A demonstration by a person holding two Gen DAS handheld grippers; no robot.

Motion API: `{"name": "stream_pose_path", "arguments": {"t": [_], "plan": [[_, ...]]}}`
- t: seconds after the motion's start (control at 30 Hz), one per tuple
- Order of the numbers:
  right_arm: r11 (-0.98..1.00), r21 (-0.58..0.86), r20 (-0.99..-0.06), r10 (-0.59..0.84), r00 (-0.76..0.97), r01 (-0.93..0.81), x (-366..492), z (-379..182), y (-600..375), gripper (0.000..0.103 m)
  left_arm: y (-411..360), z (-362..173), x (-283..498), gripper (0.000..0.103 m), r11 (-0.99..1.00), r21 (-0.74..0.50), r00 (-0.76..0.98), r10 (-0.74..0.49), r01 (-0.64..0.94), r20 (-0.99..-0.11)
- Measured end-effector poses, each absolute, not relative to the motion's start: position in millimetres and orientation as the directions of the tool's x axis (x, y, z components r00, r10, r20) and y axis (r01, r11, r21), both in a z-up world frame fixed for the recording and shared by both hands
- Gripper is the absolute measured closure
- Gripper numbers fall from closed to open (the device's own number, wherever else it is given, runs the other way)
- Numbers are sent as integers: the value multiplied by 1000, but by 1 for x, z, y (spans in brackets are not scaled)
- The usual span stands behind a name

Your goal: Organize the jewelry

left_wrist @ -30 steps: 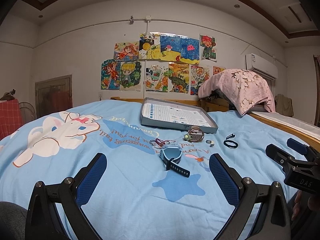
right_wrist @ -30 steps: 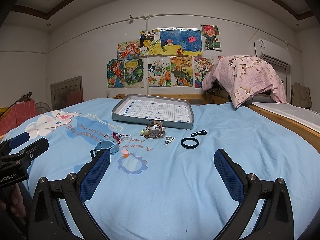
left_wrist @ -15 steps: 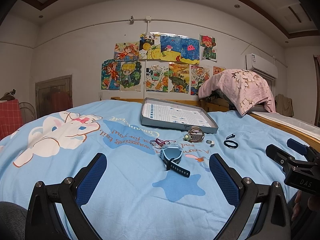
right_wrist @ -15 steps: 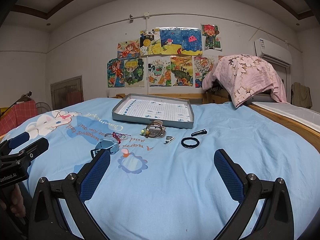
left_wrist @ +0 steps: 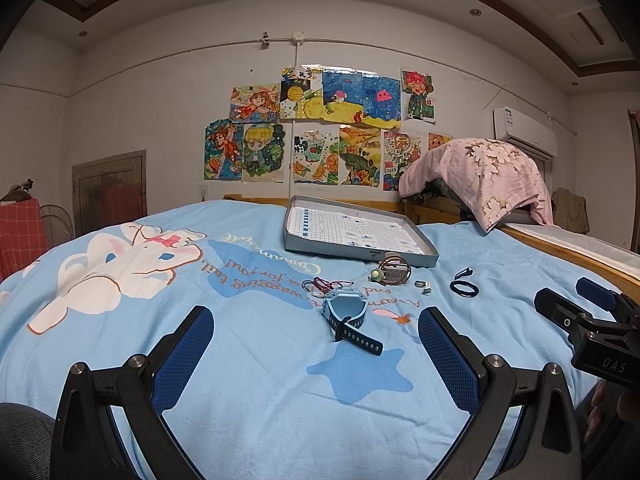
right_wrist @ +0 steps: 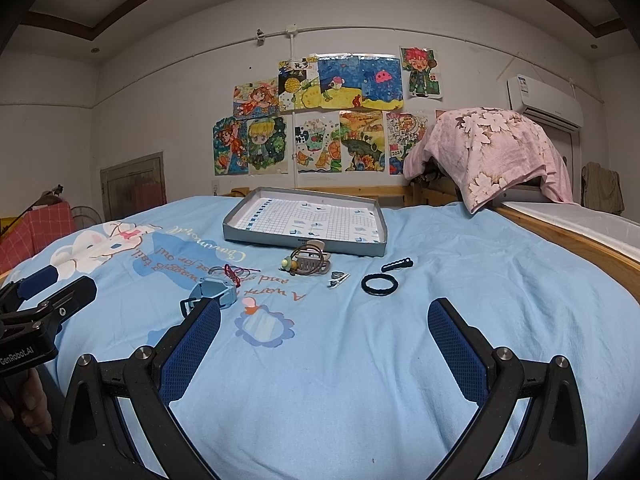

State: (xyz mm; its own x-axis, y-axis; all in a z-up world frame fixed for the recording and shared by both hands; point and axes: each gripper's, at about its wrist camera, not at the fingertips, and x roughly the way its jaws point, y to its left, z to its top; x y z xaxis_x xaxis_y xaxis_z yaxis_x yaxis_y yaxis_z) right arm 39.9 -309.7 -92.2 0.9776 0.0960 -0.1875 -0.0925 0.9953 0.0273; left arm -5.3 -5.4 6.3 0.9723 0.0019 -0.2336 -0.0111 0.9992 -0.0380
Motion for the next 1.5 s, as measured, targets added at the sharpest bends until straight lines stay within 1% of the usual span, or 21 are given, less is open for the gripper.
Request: {"name": "stream_pose_path", "arguments": {"t": [0.57, 0.63, 0.8, 1.0, 1.13, 1.2, 1.27, 1.37, 1.5], "plan": [[996, 27, -187, 89, 978, -85, 39, -91, -311, 1, 4, 6, 3, 0, 1000, -31, 969, -4, -4, -246], [996, 35, -189, 90, 978, -85, 39, -91, -313, 1, 6, 5, 7, 0, 999, -47, 964, -20, 8, -265], [988, 80, -211, 149, 966, -134, 46, -84, -321, 1, 8, 8, 25, 0, 994, -97, 944, -84, 56, -319], [990, 66, -149, 131, 980, -122, 65, -56, -334, 1, 17, 33, 55, 0, 992, -118, 944, -89, 53, -317], [991, 56, -97, 128, 987, -123, 89, -31, -339, 1, 25, 50, 84, 0, 985, -170, 951, -82, 32, -298], [990, 61, -75, 129, 989, -125, 102, -23, -339, 1, 24, 55, 99, 0, 986, -168, 956, -67, 19, -286], [990, 70, -68, 129, 989, -125, 120, -18, -341, 1, 21, 53, 114, 0, 987, -161, 955, -56, 9, -292], [990, 71, -108, 129, 986, -121, 146, -25, -340, 1, 16, 41, 136, 0, 987, -161, 937, -51, -5, -345], [990, 95, -198, 124, 972, -107, 180, -47, -345, 1, 11, 17, 157, 0, 986, -164, 904, -46, -27, -425]]}}
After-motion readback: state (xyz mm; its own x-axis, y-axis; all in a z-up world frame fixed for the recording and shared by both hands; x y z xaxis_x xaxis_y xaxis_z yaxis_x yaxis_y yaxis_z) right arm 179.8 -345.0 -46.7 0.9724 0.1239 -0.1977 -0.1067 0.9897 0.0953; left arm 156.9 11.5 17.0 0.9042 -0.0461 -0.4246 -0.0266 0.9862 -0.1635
